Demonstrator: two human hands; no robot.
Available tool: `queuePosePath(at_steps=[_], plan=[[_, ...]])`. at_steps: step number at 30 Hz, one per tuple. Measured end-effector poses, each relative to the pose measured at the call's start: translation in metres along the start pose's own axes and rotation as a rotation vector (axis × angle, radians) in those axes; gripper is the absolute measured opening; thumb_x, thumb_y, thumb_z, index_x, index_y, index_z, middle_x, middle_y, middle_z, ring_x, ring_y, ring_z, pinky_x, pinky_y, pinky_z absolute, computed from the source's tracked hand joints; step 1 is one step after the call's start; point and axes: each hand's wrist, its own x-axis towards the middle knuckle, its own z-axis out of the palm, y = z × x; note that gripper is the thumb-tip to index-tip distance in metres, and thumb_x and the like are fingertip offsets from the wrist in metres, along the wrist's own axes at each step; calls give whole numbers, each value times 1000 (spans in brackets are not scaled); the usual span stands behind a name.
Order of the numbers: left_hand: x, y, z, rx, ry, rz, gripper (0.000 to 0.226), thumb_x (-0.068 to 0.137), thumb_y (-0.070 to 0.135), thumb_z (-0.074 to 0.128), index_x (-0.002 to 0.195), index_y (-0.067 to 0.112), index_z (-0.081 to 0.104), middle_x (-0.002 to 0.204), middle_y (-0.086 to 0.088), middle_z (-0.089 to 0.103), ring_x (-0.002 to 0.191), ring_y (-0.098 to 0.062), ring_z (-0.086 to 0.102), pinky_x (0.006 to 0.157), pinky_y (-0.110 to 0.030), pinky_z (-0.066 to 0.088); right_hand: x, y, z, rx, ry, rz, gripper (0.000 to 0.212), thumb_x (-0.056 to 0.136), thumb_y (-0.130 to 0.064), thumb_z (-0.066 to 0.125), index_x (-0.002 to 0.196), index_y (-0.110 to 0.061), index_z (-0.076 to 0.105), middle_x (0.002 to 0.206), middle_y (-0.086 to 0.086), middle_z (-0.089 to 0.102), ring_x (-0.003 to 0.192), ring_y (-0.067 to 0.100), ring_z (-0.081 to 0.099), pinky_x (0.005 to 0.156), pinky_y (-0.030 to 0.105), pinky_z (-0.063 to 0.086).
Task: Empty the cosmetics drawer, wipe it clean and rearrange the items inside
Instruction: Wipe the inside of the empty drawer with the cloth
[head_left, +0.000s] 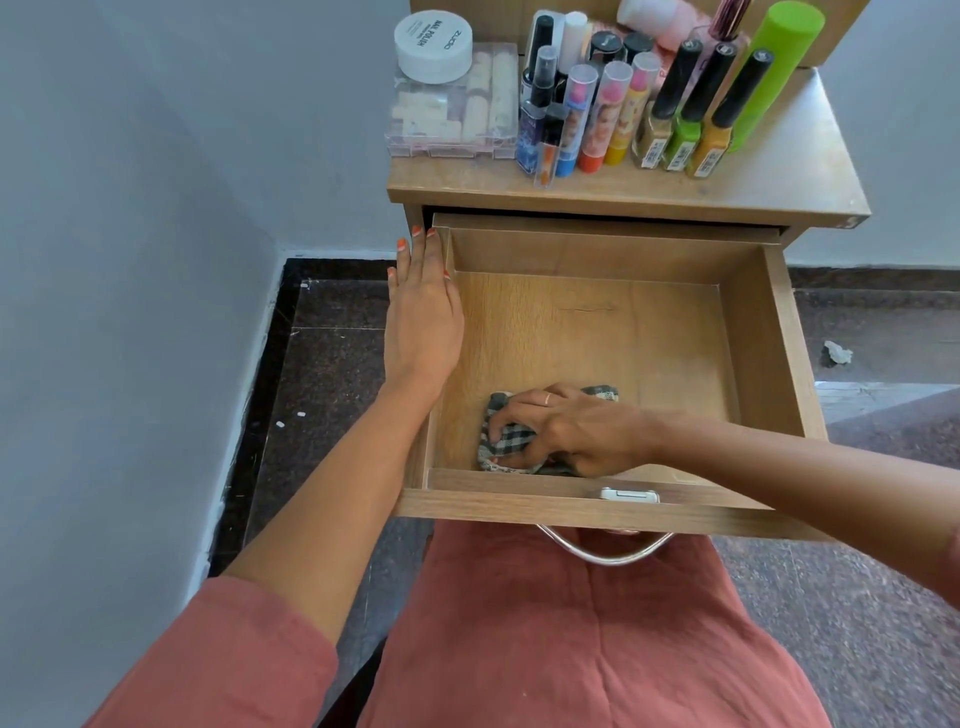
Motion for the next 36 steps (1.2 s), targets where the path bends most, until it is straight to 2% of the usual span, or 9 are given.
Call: queuePosePath(at_steps=[10, 15, 19, 22, 24, 26, 31, 33, 36], plan=[[1, -1, 1, 23, 0, -3, 46, 100, 12, 20, 146, 7, 15, 156, -8, 10, 145, -20, 3, 119, -33, 6, 39, -12, -1, -49, 106, -52, 45, 77, 3, 49, 111, -23, 65, 136, 5, 43, 130, 25, 35, 97, 46, 35], [0, 0, 0, 35, 2, 10, 46, 100, 12, 20, 146, 7, 16, 156, -9, 11, 145, -20, 4, 119, -32, 5, 29, -2, 7, -179, 222, -104, 44, 78, -8, 56, 117, -29, 61, 126, 2, 57, 115, 24, 55, 81, 44, 49], [1, -1, 0, 31, -1, 2, 47, 100, 12, 20, 146, 7, 15, 156, -9, 11, 145, -20, 4, 119, -32, 6, 27, 12, 4, -318, 376, 122, 47, 81, -36, 35, 119, -24, 60, 117, 7, 62, 101, 28, 62, 67, 39, 56], [1, 0, 0, 46, -6, -1, 47, 100, 12, 20, 146, 7, 15, 156, -9, 11, 145, -20, 3, 119, -33, 7, 44, 7, 1, -172, 382, 267, 51, 81, -42, 53, 120, -10, 58, 121, 18, 55, 107, 39, 54, 85, 47, 51], [0, 0, -1, 50, -4, 2, 47, 100, 12, 20, 146, 6, 15, 156, -9, 11, 145, -20, 3, 119, -32, 6, 53, -2, 0, -38, 399, 333, 52, 76, -34, 69, 116, -2, 59, 123, 21, 51, 112, 41, 47, 94, 47, 44], [0, 0, 0, 53, 2, 7, 47, 100, 11, 20, 146, 6, 15, 156, -9, 11, 145, -21, 4, 120, -33, 7, 55, -9, -2, 35, 430, 362, 44, 75, -21, 71, 112, 0, 61, 123, 21, 50, 114, 40, 44, 96, 47, 43], [1, -1, 0, 60, -3, 13, 46, 100, 11, 20, 145, 5, 15, 156, -10, 11, 145, -21, 4, 120, -34, 7, 51, -12, 7, 108, 401, 79, 22, 65, -6, 68, 86, -1, 71, 100, 23, 59, 93, 41, 57, 84, 44, 48], [1, -1, 0, 59, 5, 18, 46, 100, 11, 21, 145, 5, 15, 156, -10, 12, 145, -21, 4, 120, -33, 6, 51, -15, 11, 169, 361, -76, 17, 63, -1, 62, 76, -2, 71, 92, 20, 62, 86, 35, 60, 86, 33, 41], [0, -1, 1, 68, 9, 18, 46, 100, 11, 20, 145, 5, 15, 156, -10, 12, 145, -20, 4, 120, -32, 5, 51, -13, 13, 337, 355, -114, 22, 63, 12, 59, 75, -1, 72, 89, 16, 64, 88, 17, 54, 90, 13, 27]])
